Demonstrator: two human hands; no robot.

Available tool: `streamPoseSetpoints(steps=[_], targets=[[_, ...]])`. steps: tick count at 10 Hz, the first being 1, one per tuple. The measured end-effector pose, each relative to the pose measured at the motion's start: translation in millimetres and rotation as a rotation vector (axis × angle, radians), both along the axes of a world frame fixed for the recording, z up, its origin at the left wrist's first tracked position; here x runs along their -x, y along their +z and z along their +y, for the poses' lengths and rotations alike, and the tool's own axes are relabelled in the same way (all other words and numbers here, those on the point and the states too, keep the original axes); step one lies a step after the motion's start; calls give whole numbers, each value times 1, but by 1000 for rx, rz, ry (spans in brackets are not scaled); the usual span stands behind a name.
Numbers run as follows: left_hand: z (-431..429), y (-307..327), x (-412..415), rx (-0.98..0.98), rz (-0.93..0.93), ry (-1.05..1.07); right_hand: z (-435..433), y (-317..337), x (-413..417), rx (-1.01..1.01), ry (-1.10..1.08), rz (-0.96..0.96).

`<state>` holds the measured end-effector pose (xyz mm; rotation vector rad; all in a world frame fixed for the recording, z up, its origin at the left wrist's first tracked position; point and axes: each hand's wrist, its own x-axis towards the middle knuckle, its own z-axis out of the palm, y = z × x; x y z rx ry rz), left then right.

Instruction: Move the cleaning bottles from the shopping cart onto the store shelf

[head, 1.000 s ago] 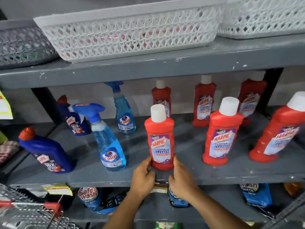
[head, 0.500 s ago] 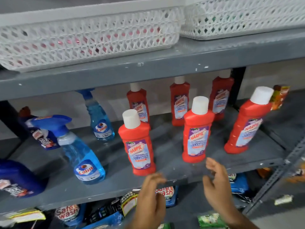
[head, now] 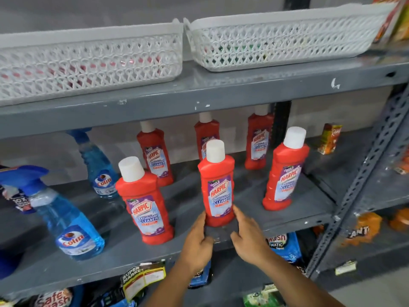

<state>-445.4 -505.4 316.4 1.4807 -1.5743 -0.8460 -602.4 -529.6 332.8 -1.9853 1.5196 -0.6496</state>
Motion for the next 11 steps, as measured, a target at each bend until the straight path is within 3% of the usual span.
streamPoseSetpoints(steps=[1,2,3,4,6,8,10,11], targets=[[2,-1,2,-14,6,30,8,-3,5,-6,17,-66],[11,-8,3,63,13,216,26,-16,29,11,-104,-260],[31,-11,20,310,-90,255,22,-26,75,106,-334,-332],[30,-5,68,281,-60,-54,-6,-16,116,34,-438,-342],[-50,29,146,-261,153,-200,-46,-5,131,-106,-246,-305],[-69,16,152,-342,111,-240,-47,-21,126,-84,-317,-435],[-49,29,145,-262,9,-247,-45,-21,125,-84,-282,-522],[-10,41,121,12,-115,-228,-35,-1,130,12,-437,-664]])
